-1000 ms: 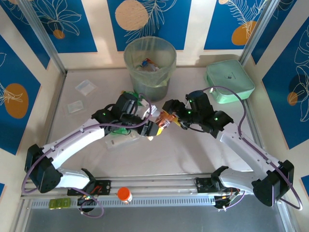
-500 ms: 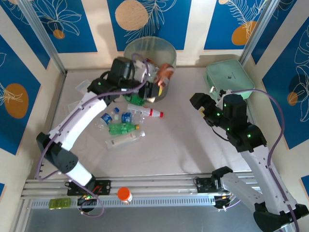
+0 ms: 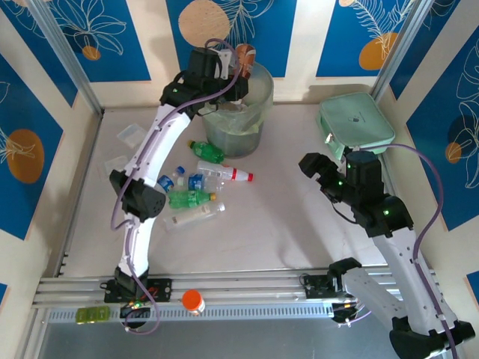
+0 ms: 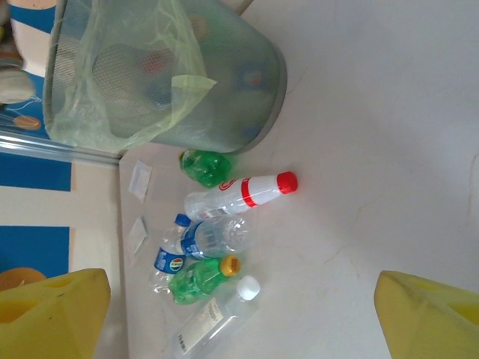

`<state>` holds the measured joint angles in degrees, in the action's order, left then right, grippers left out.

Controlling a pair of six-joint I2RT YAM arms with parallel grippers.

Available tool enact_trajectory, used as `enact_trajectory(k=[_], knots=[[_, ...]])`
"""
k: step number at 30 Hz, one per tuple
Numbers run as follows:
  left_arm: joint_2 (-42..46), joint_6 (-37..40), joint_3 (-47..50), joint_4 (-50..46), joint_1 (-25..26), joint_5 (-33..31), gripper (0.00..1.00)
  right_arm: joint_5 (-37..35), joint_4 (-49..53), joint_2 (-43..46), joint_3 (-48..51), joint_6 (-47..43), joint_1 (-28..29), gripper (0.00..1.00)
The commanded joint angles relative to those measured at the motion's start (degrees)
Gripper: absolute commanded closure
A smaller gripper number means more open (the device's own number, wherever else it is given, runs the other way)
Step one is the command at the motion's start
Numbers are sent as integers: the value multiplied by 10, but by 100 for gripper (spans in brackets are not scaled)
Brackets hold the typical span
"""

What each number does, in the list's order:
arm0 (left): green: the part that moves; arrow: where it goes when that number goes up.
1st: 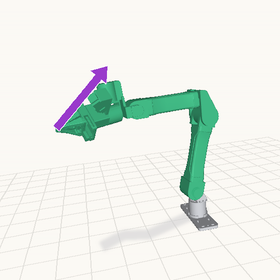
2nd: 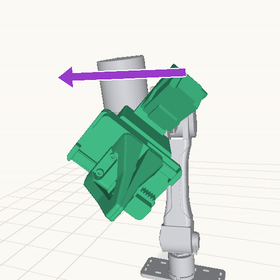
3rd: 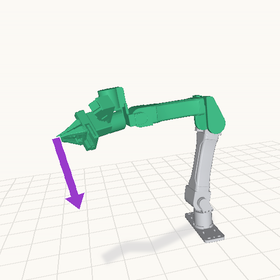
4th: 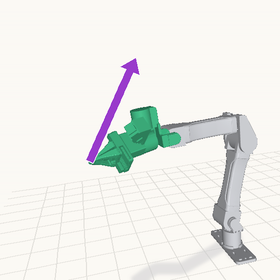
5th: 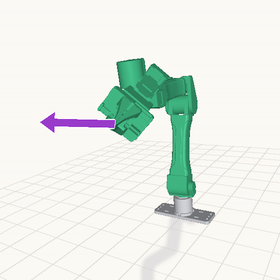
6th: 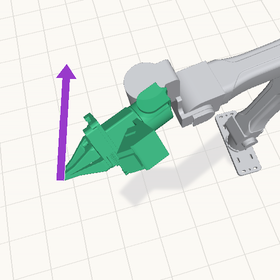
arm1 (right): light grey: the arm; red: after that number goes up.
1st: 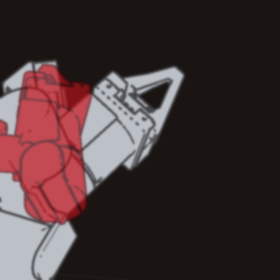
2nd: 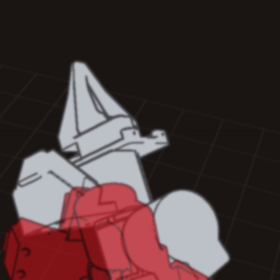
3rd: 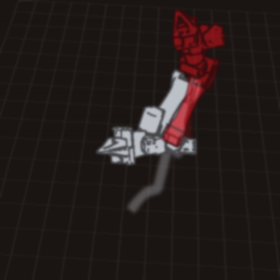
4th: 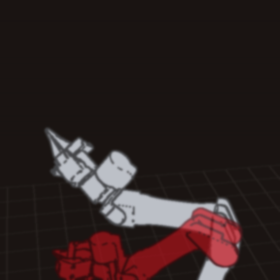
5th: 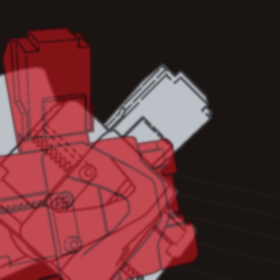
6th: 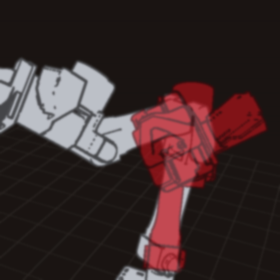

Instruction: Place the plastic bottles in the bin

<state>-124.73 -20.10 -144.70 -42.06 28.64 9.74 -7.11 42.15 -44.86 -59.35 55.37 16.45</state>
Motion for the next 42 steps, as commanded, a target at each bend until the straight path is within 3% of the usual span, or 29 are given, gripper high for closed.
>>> enact_trajectory(k=[1, 9, 17, 23, 28, 30, 42], knots=[[-19, 31, -18, 41, -9, -26, 71, -24, 26, 10, -4, -35, -4, 9], [-68, 30, -18, 72, -26, -18, 70, -29, 28, 16, 12, -40, -9, 9], [-93, 4, -14, 86, -31, 34, 63, -36, 23, 13, 16, -48, -10, 9], [-99, -24, -10, 94, -30, 67, 50, -36, 15, 10, 23, -45, -11, 9], [-96, -34, -10, 95, -30, 67, 26, -39, 18, 11, 26, -46, -12, 9], [-92, -37, -10, 97, -30, 68, 22, -40, 17, 12, 25, -47, -12, 9], [-24, -24, -10, 87, -26, 80, 21, -30, 20, 13, 13, -51, -11, 10]])
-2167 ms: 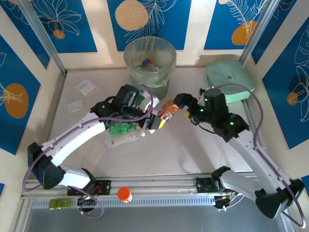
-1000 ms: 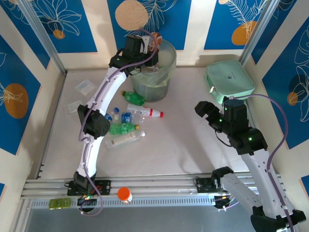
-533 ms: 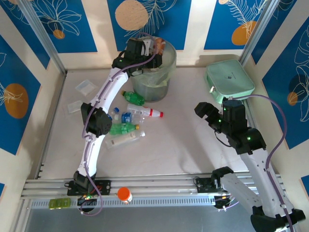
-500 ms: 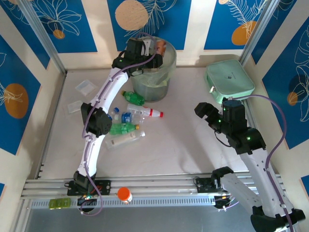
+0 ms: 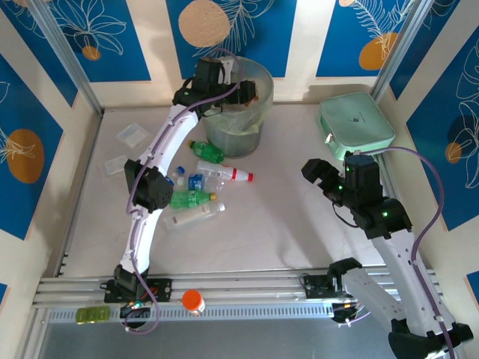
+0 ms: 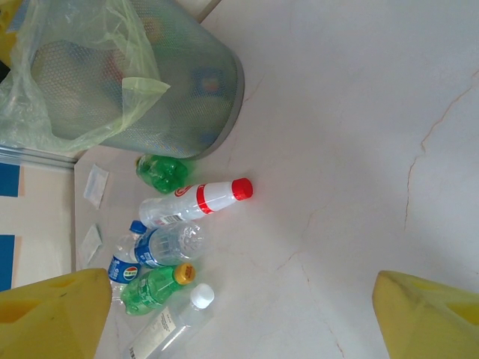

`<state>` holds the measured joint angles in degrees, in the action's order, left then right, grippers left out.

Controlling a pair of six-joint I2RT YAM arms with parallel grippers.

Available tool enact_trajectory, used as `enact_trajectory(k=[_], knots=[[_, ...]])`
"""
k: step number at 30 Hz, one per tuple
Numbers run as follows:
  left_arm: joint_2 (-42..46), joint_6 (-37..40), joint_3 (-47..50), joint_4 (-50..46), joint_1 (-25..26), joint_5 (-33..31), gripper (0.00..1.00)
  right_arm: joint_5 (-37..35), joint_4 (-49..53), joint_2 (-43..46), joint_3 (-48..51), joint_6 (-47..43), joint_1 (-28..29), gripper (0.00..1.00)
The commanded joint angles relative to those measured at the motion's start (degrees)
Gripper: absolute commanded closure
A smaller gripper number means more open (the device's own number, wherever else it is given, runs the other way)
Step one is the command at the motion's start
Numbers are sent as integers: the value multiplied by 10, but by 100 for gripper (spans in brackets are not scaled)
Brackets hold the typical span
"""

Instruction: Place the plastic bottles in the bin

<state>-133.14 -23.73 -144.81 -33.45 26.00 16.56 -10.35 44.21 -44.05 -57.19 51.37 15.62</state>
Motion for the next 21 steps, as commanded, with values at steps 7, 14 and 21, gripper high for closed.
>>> enact_trajectory(k=[7, 14, 21], knots=[[167, 34, 63, -11, 0, -26, 21, 34, -17, -7, -28, -52, 21, 14], [325, 14, 261, 11, 1, -74, 21, 11, -16, -39, -46, -71, 82, 18], [499, -48, 492, 33, 1, -119, 20, 16, -35, -105, -52, -96, 166, 21]])
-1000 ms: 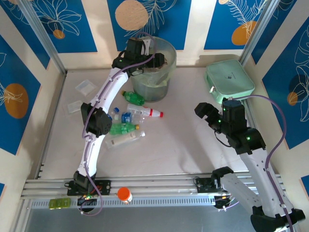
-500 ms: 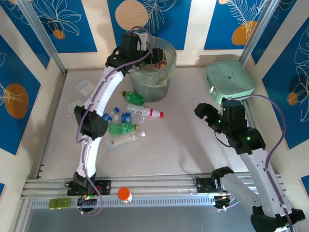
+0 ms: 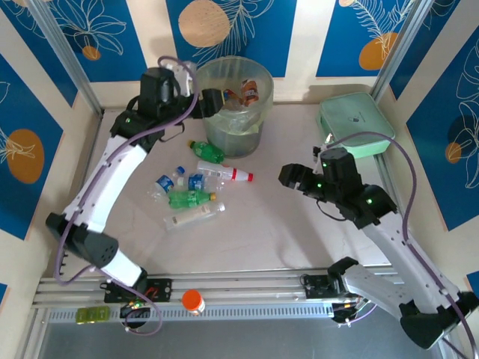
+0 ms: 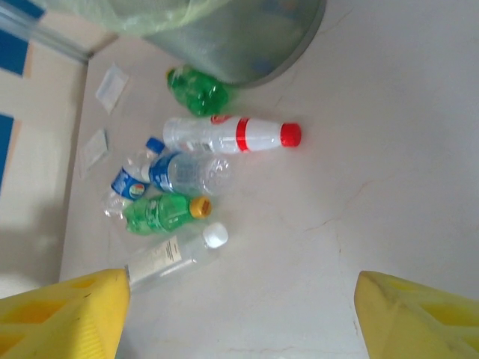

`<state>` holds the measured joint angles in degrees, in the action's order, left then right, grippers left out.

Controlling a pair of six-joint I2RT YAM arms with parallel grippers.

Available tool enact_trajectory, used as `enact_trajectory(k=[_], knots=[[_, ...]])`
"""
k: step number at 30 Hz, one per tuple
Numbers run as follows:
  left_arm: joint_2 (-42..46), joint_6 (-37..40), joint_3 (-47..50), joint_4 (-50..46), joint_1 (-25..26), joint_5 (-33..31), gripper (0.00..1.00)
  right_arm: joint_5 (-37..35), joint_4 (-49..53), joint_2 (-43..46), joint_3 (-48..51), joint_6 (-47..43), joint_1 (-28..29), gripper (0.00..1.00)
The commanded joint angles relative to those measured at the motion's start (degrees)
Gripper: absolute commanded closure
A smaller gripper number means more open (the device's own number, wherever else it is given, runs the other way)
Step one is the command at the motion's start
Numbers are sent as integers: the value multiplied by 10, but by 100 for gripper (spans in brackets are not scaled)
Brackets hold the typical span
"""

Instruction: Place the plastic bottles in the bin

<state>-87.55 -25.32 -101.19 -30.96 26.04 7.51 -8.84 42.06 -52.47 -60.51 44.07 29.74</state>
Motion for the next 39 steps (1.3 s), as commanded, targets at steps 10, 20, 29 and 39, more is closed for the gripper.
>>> enact_trajectory(k=[10, 20, 29, 39], knots=[[263, -87, 350, 40, 1, 27, 18, 73, -160, -92, 57, 131, 56, 23], [351, -62, 508, -57, 1, -61, 16, 88, -194, -162, 39, 74, 103, 21], [355, -145, 607, 27, -4, -95, 11, 103, -237, -180, 46, 59, 128, 19], [282, -179, 637, 103, -11, -142, 1, 123, -268, -135, 89, 36, 137, 18]])
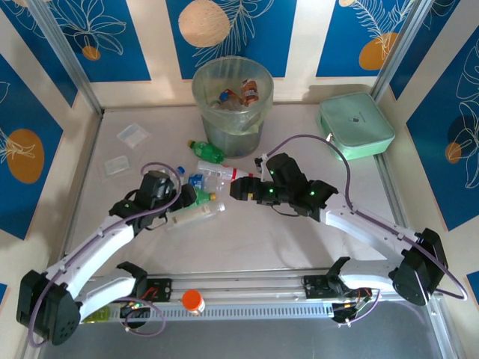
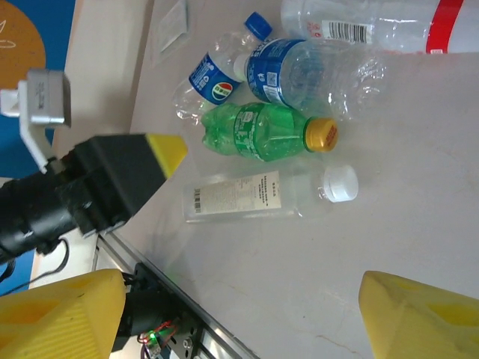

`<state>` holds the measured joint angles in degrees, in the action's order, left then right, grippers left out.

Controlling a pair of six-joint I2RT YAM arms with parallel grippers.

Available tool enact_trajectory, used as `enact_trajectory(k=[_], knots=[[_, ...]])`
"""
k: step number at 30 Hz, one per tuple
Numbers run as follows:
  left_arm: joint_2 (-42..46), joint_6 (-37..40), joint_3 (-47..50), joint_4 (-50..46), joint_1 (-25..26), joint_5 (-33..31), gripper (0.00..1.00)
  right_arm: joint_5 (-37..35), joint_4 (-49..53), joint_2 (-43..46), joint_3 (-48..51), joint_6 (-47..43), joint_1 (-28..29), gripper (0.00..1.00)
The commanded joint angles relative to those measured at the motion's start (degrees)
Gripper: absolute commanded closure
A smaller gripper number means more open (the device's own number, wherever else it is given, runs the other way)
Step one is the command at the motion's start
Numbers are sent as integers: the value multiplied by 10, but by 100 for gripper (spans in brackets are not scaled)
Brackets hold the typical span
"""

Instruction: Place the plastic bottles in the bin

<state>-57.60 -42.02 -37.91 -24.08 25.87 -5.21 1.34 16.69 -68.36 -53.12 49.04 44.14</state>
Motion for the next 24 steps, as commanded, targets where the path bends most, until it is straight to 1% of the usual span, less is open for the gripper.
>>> enact_trajectory(k=[1, 3, 8, 14, 19, 24], knots=[[-31, -11, 3, 39, -9, -9, 1, 26, -16, 31, 20, -13, -14, 18], [-53, -2, 4, 53, -9, 7, 1, 33, -16, 42, 30, -12, -23, 17], [-95, 18, 6, 63, -10, 22, 1, 52, -19, 66, 51, -12, -37, 17], [-114, 18, 25, 66, -10, 52, 1, 56, 6, 82, 52, -31, -47, 17], [-91, 20, 45, 54, -8, 89, 1, 58, 14, 103, 58, -42, -52, 16], [-65, 27, 51, 27, -3, 140, 1, 66, 22, 108, 58, -53, -60, 16]])
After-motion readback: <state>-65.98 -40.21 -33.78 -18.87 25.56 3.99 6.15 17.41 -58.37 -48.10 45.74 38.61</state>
